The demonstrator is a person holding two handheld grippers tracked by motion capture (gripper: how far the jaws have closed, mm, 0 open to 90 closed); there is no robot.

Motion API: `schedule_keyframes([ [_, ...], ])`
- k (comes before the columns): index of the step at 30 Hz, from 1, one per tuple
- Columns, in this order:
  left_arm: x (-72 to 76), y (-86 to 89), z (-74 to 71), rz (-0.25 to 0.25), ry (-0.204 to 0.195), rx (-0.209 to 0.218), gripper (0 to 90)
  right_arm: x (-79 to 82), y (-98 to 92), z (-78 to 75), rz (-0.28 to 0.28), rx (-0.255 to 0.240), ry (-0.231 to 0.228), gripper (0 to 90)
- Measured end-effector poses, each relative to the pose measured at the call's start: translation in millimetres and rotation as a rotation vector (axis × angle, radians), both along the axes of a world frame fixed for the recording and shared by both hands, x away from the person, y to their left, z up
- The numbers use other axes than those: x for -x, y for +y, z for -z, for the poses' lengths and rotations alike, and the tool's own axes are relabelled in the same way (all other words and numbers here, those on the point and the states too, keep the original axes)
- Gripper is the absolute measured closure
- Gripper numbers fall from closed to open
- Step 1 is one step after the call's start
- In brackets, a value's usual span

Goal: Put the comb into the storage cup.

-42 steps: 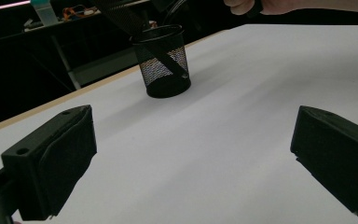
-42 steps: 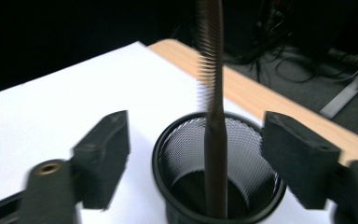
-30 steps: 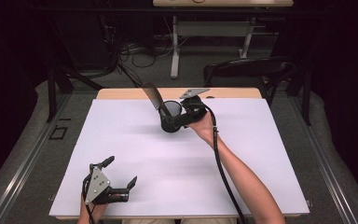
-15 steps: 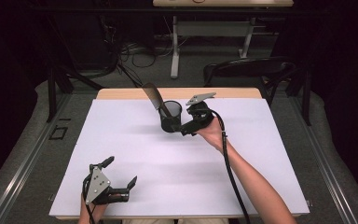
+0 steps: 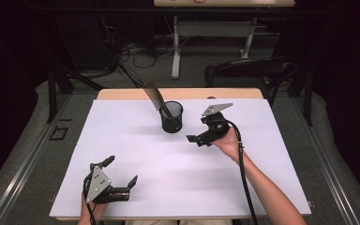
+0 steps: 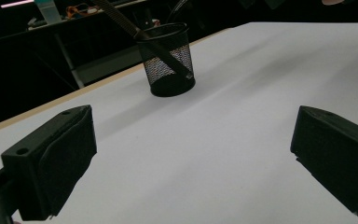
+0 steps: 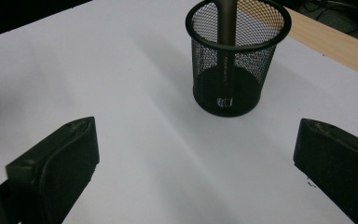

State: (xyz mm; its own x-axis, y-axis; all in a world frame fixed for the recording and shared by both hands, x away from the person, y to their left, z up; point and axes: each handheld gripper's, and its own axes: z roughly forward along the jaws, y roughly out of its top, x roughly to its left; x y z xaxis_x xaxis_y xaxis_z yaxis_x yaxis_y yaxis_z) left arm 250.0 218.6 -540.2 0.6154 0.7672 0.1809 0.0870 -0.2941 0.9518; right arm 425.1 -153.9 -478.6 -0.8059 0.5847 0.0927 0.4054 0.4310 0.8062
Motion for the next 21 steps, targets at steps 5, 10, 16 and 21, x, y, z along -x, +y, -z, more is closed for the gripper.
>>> schedule_keyframes([
  [5, 1.1, -0.7, 0.0, 0.003, -0.001, -0.001, 0.1, 7.5, -8.7, 2.7, 0.006, 0.0, 0.002, 0.0],
  [10, 1.4, -0.3, -0.3, 0.002, -0.004, -0.003, 0.1, 13.7, -16.5, 5.6, 0.006, 0.013, 0.014, 0.0],
  [16, 1.0, -0.8, -0.1, 0.003, -0.001, -0.004, 0.1, 23.9, -26.4, 5.9, 0.009, 0.008, 0.018, 0.0],
  [21, 1.6, -0.7, -0.4, 0.001, -0.005, -0.005, 0.1, 31.7, -33.4, 8.3, 0.01, 0.008, 0.021, 0.0],
])
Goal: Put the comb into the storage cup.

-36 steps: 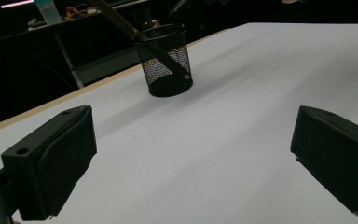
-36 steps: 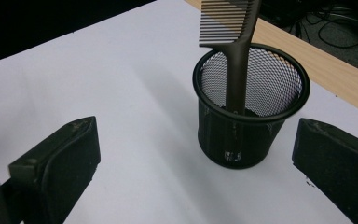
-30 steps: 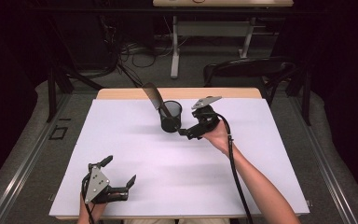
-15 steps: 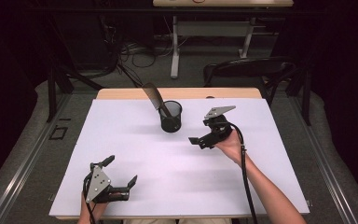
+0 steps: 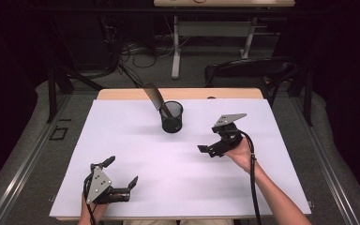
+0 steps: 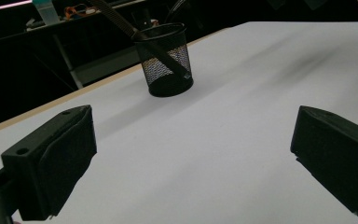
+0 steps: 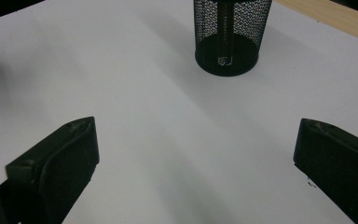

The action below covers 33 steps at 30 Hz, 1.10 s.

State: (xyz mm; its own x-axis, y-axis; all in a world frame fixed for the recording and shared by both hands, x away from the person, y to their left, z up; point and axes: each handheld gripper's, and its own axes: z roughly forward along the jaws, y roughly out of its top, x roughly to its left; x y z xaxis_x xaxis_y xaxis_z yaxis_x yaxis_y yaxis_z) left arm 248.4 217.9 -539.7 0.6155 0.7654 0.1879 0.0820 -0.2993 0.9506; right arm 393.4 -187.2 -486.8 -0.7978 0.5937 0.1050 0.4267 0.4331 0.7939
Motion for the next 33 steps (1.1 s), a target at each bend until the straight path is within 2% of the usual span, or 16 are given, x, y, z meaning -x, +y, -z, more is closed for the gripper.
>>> schedule_keyframes([
  [19, 0.1, 0.1, 0.1, -0.002, 0.002, -0.002, 0.1, 26.1, -22.2, 1.2, 0.01, 0.007, 0.008, 0.0],
  [33, 0.3, 0.3, -0.2, 0.003, 0.0, -0.004, 0.1, 48.1, -40.9, 6.1, 0.05, 0.03, 0.018, 0.0],
])
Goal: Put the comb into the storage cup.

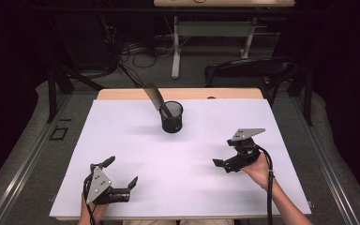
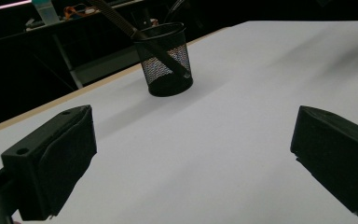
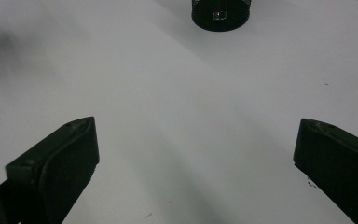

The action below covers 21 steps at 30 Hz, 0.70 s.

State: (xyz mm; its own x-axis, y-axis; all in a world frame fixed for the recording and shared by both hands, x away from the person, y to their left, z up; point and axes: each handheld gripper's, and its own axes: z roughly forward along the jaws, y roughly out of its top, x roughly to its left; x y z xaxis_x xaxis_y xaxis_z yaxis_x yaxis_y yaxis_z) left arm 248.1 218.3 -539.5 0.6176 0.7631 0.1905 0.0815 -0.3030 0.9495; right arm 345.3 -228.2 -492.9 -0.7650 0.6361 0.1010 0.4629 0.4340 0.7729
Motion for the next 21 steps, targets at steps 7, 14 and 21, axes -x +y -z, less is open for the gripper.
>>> schedule_keyframes([
  [7, -0.5, -0.1, 0.5, -0.001, 0.006, 0.004, 0.1, 13.6, -9.1, 2.5, 0.014, -0.001, -0.003, 0.0],
  [14, -0.4, -0.7, 0.5, -0.001, 0.006, -0.001, 0.1, 26.1, -12.1, 7.9, 0.021, 0.013, -0.012, 0.0],
  [21, -0.6, -0.2, 0.8, -0.003, 0.007, 0.0, 0.1, 36.3, -19.0, 10.5, 0.035, 0.006, -0.024, 0.0],
])
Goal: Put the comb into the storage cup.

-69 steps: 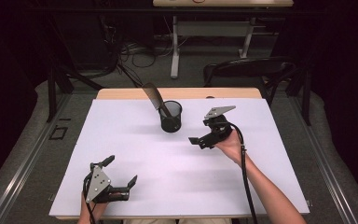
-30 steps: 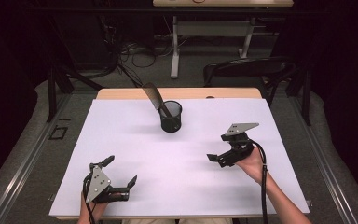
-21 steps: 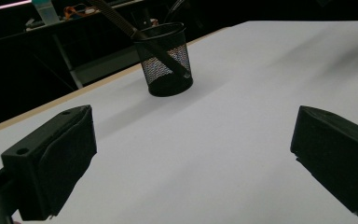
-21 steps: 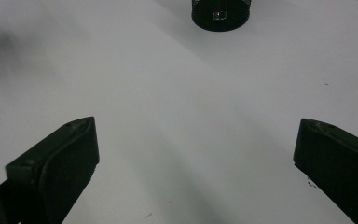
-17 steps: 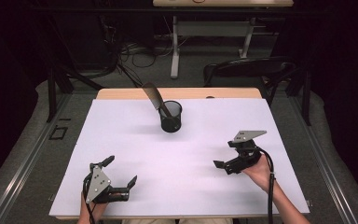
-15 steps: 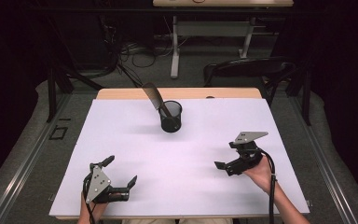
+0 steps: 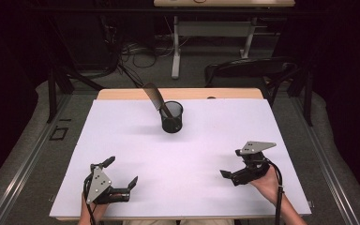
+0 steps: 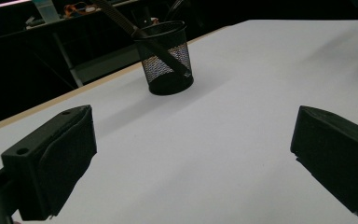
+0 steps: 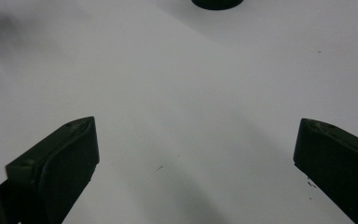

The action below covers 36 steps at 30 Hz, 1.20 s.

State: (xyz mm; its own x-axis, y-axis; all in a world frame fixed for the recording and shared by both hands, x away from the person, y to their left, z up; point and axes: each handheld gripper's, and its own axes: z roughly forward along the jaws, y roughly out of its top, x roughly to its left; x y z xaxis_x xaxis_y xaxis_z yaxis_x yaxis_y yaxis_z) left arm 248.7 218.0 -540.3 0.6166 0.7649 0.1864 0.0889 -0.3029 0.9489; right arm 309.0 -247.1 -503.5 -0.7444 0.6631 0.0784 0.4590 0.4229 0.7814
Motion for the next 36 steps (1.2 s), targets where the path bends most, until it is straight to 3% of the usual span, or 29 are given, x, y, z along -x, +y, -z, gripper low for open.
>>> schedule_keyframes([
  [23, 0.2, 0.3, 0.4, -0.008, 0.002, -0.006, 0.1, 25.4, -20.8, 10.8, 0.043, -0.005, -0.054, 0.0],
  [36, 0.1, 0.1, 1.2, -0.014, 0.008, -0.002, 0.1, 36.8, -31.6, 15.5, 0.08, -0.046, -0.086, 0.0],
])
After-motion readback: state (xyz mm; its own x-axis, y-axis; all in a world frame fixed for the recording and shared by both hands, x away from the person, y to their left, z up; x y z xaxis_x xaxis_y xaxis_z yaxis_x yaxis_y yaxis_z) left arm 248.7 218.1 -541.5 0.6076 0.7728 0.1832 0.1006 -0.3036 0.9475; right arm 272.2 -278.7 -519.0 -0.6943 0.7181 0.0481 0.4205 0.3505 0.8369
